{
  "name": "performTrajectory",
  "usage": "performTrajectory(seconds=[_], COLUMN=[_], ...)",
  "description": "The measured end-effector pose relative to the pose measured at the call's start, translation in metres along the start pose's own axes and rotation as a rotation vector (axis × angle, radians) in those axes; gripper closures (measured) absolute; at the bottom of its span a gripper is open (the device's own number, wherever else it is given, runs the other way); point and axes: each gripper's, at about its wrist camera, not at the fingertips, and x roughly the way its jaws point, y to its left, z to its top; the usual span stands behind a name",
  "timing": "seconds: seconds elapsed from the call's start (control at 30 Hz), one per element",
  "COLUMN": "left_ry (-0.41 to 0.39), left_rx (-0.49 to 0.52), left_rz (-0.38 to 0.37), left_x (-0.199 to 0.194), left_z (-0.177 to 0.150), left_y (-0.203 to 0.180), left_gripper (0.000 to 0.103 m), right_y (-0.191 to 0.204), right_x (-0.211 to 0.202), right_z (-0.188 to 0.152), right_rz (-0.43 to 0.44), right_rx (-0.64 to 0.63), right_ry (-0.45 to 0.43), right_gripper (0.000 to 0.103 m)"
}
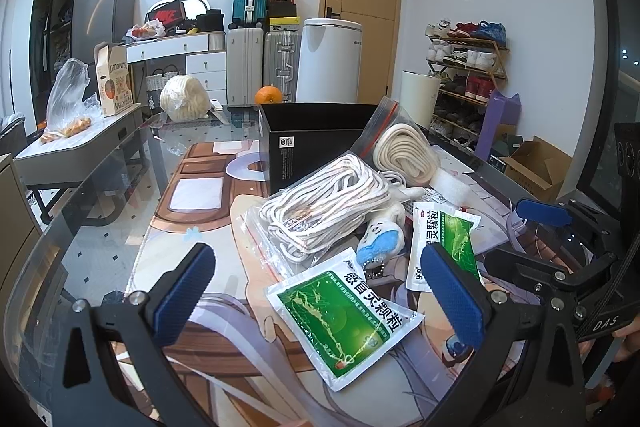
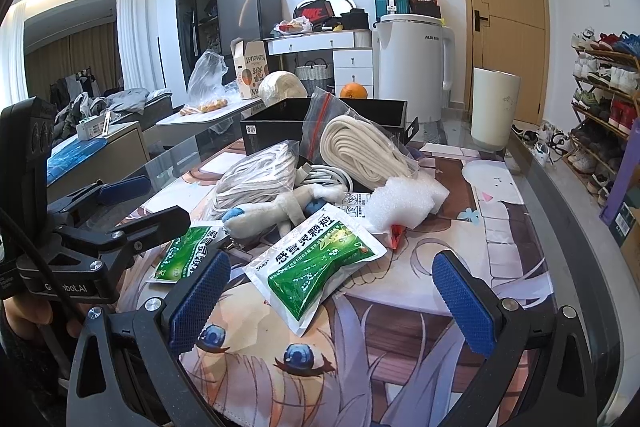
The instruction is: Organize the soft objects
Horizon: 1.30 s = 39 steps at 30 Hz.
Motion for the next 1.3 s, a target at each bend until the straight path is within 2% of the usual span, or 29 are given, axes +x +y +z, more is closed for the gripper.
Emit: performTrajectory(seconds=[0.87,1.3], left_ry=[-0.017,-0.035], left_rx=[-0.017,-0.016], left_rz=[-0.007,-0.004], left_x=[0.000,0.002], left_z=[0.004,0.003], left_y=[0.005,0.008], left_gripper=[0.000,0.000], right_y=[-0.003,0.001], right_x=[0.004,0.014], right_z=[-0.005,-0.002], right_rz=[0.001,0.003], right_rx=[0.012,0.043], right_ry=[0.004,0.049], right_gripper=[0.000,0.000])
